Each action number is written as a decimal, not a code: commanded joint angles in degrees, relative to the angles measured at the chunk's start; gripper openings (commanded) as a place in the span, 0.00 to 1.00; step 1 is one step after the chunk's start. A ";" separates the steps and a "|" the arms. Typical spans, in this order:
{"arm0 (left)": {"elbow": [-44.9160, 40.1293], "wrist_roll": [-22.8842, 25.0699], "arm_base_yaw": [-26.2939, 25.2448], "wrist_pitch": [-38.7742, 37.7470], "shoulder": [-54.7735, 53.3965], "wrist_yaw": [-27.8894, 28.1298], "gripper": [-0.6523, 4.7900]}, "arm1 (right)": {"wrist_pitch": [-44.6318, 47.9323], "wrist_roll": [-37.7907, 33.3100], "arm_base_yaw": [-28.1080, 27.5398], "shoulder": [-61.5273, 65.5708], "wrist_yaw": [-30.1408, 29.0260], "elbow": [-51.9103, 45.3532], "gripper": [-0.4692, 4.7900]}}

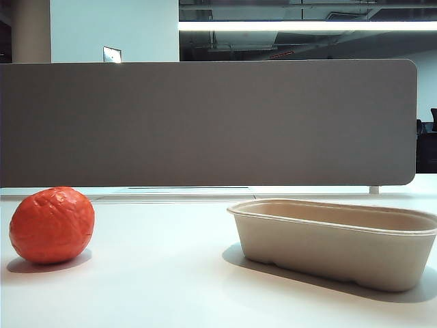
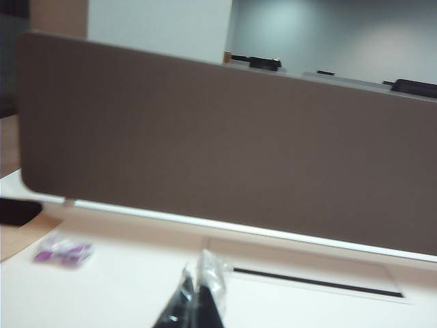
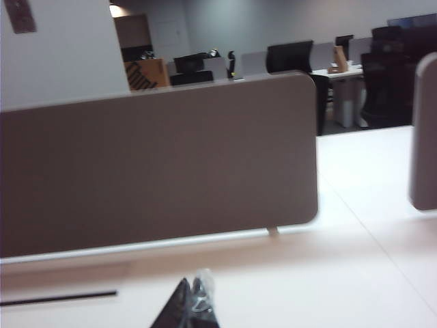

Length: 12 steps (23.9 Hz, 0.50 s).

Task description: Pick up the orange and place it into the paper lunchbox.

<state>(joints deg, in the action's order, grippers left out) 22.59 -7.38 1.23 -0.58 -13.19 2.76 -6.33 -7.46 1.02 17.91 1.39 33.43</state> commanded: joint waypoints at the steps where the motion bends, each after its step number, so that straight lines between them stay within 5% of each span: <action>1: 8.07 -0.15 -0.09 -1.49 -9.81 -3.91 0.11 | 0.42 -0.02 0.07 9.11 -8.87 7.82 0.08; 5: 19.78 -0.37 5.29 -3.96 -25.66 -6.95 0.11 | -3.23 -0.07 2.82 20.37 -20.74 18.71 0.08; 12: 27.80 1.60 22.93 -6.43 -39.50 -6.47 0.11 | -15.37 0.22 23.89 28.20 -17.16 23.80 0.08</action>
<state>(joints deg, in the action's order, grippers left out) 49.98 -7.03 23.35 -6.57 -52.23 -4.03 -20.10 -7.42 22.52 46.35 -17.10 56.75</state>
